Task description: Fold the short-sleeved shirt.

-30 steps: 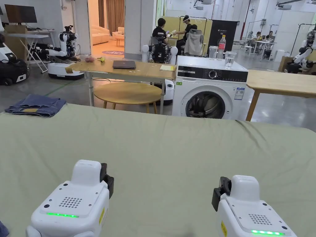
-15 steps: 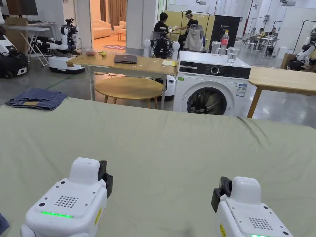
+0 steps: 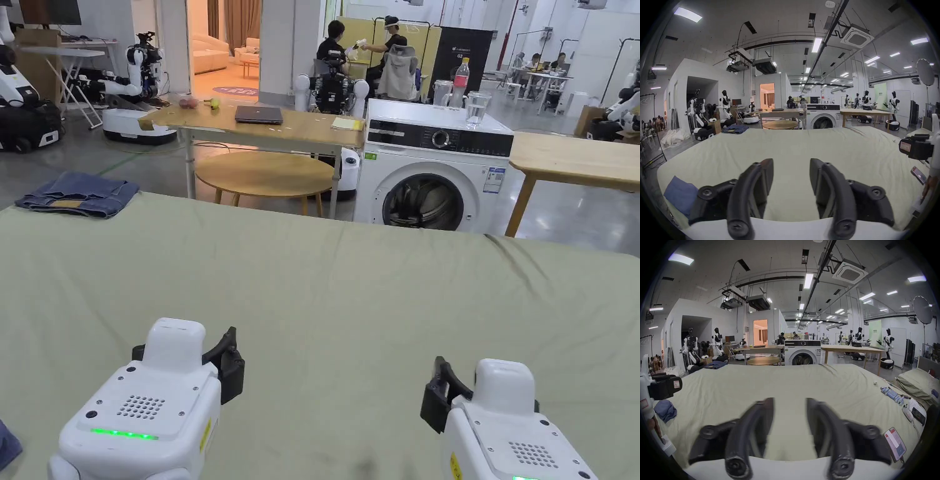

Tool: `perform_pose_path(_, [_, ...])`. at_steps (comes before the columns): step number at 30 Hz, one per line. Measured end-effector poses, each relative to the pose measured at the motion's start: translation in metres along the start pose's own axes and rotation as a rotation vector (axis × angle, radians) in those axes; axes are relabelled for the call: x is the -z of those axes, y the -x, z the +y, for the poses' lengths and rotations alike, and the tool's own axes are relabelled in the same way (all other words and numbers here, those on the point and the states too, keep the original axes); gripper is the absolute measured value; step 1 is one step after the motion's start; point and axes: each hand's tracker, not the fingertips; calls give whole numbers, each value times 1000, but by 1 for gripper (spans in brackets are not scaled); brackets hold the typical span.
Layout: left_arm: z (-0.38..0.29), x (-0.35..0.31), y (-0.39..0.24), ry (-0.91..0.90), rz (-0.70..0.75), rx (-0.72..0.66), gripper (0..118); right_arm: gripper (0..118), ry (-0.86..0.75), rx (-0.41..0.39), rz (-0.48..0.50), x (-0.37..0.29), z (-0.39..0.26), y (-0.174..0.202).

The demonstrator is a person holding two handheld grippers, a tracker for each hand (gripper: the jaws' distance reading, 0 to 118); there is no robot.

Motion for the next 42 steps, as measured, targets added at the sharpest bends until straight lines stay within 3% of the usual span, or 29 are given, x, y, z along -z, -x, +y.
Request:
perform_pose_path(2, [1, 0, 2, 6, 5, -9, 60, 70, -3, 1, -1, 1, 0, 0])
perform_pose_path(4, [2, -1, 5, 2, 2, -37, 72, 80, -6, -13, -8, 2, 0, 1])
perform_pose_path(8, [2, -4, 6, -16, 0, -50, 79, 100, -13, -37, -21, 3, 0, 3])
perform_pose_path(19, [1, -5, 4, -38, -8, -37, 79, 100, -15, 36, 6, 5, 5, -4])
perform_pose_path(23, [4, -6, 4, -61, 6, -50, 88, 100, -4, 55, 13, 6, 6, -4])
perform_pose_path(26, [7, -7, 6, -76, -24, -60, 88, 100, -11, 26, -48, 7, 6, 2])
perform_pose_path(29, [8, -9, 6, -96, -28, -45, 89, 100, -25, 20, -30, 5, 6, 1])
perform_pose_path(32, [8, -9, 6, -101, -20, -26, 89, 100, -13, 63, -18, 4, 8, 2])
perform_pose_path(38, [8, -8, 5, -89, -21, -14, 89, 100, -21, 0, -90, 5, 11, 15])
perform_pose_path(42, [6, -8, 4, -75, -17, -14, 89, 100, -35, 6, -120, 4, 14, 18])
